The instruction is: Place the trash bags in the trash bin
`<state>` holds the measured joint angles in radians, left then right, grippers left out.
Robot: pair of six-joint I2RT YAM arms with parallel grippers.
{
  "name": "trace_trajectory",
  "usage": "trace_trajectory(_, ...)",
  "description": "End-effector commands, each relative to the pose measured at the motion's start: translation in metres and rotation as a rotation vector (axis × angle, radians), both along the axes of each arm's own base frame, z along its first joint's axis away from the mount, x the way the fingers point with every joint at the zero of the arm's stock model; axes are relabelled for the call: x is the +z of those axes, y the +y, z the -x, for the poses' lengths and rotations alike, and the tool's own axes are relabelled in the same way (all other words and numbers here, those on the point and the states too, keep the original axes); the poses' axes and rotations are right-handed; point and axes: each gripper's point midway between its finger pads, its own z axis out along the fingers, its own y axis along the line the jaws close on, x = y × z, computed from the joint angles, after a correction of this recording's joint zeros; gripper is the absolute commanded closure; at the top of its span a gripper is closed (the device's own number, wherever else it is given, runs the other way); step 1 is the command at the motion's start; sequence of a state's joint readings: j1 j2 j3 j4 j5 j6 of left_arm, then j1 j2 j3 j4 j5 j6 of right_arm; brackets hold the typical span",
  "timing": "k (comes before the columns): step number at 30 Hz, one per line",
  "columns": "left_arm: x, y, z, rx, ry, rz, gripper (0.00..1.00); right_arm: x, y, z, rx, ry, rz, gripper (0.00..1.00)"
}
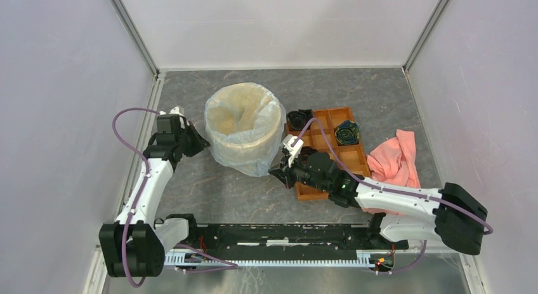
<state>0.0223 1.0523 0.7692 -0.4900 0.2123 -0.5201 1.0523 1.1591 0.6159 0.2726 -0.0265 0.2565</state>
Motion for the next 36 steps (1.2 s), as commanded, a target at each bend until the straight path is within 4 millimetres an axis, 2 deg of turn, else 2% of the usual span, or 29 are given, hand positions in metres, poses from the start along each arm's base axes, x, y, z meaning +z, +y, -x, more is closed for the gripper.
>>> trace_trajectory(1,0.001,-0.001,-0.012,0.022,-0.020,0.033,0.98,0.013,0.008,-0.018,-0.079,-0.080,-0.165,1.00)
trace_trajectory(4,-0.007,-0.001,-0.014,0.026,0.004,0.032,0.98,-0.004,0.008,-0.025,-0.115,-0.066,-0.171,1.00)
trace_trajectory(9,-0.022,0.007,-0.017,0.055,0.049,-0.002,0.98,-0.039,-0.005,-0.047,-0.250,0.007,-0.148,1.00)
trace_trajectory(13,-0.030,0.024,-0.019,0.106,0.090,-0.082,0.98,-0.050,0.013,-0.049,-0.190,0.129,-0.162,1.00)
trace_trajectory(16,-0.031,0.029,-0.020,0.125,0.111,-0.103,0.98,-0.065,0.018,-0.049,-0.162,0.225,-0.181,1.00)
trace_trajectory(17,-0.028,0.028,-0.020,0.123,0.107,-0.098,0.94,-0.067,0.022,-0.046,-0.132,0.237,-0.180,1.00)
trace_trajectory(18,-0.026,0.027,-0.019,0.126,0.103,-0.094,0.83,-0.069,0.026,-0.043,-0.104,0.244,-0.172,1.00)
trace_trajectory(20,-0.013,0.031,-0.017,0.152,0.067,-0.104,0.61,-0.073,0.028,-0.039,-0.074,0.253,-0.153,1.00)
trace_trajectory(21,-0.004,0.036,-0.015,0.173,0.042,-0.120,0.54,-0.074,0.029,-0.037,-0.063,0.254,-0.139,0.99)
trace_trajectory(23,0.021,0.053,-0.007,0.250,-0.021,-0.183,0.41,-0.070,0.026,-0.037,-0.056,0.236,-0.114,0.90)
trace_trajectory(25,0.055,0.067,0.005,0.324,-0.122,-0.226,0.30,-0.070,0.017,-0.038,-0.070,0.216,-0.055,0.81)
trace_trajectory(27,0.086,0.072,0.014,0.339,-0.206,-0.248,0.26,-0.067,0.002,-0.040,-0.104,0.182,-0.002,0.73)
trace_trajectory(28,0.103,0.068,0.016,0.317,-0.250,-0.236,0.25,-0.065,-0.006,-0.042,-0.124,0.163,0.026,0.66)
trace_trajectory(30,0.139,0.044,0.014,0.178,-0.367,-0.184,0.25,-0.057,-0.023,-0.046,-0.170,0.123,0.077,0.52)
trace_trajectory(32,0.170,0.003,0.013,-0.012,-0.469,-0.049,0.25,-0.052,-0.036,-0.048,-0.193,0.096,0.127,0.43)
trace_trajectory(33,0.181,-0.010,0.012,-0.069,-0.490,0.003,0.25,-0.048,-0.041,-0.048,-0.194,0.082,0.134,0.41)
trace_trajectory(36,0.193,-0.041,0.005,-0.190,-0.477,0.091,0.30,-0.033,-0.054,-0.047,-0.218,0.040,0.137,0.36)
